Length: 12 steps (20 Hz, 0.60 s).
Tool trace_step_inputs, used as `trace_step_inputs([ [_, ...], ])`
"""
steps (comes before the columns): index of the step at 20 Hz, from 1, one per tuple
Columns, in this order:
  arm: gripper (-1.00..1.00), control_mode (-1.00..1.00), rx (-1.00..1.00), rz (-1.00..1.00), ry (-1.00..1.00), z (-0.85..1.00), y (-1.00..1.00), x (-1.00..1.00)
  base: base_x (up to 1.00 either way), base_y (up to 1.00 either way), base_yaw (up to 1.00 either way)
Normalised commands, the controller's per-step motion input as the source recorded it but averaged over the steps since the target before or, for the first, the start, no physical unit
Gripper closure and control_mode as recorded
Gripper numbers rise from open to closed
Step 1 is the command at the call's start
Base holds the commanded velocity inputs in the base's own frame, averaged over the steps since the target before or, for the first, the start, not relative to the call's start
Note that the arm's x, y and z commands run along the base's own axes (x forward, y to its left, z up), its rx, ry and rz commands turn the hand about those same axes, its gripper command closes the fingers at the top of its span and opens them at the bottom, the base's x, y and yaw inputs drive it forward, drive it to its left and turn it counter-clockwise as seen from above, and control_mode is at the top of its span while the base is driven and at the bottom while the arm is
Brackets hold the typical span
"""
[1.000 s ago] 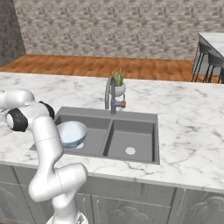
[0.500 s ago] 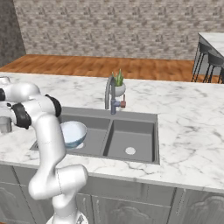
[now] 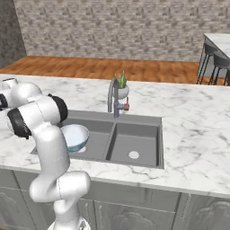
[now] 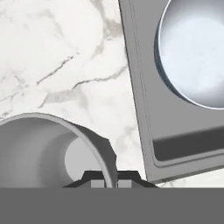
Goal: Place the bowl in the left basin and the glass cup in the right basin of the sink.
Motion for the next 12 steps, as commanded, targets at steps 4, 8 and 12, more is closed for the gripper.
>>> trace_step_inputs([
  [4,1.0,-1.0,0.01,0.0,-0.22,0.3,-0.98,-0.14,0.0,0.0,0.0],
  [8,1.0,-1.0,0.1,-0.03,-0.06,0.59,-0.9,-0.06,0.0,0.0,0.0],
  [12,1.0,-1.0,0.13,-0.02,0.05,0.49,-0.89,0.0,0.0,0.0,0.0],
])
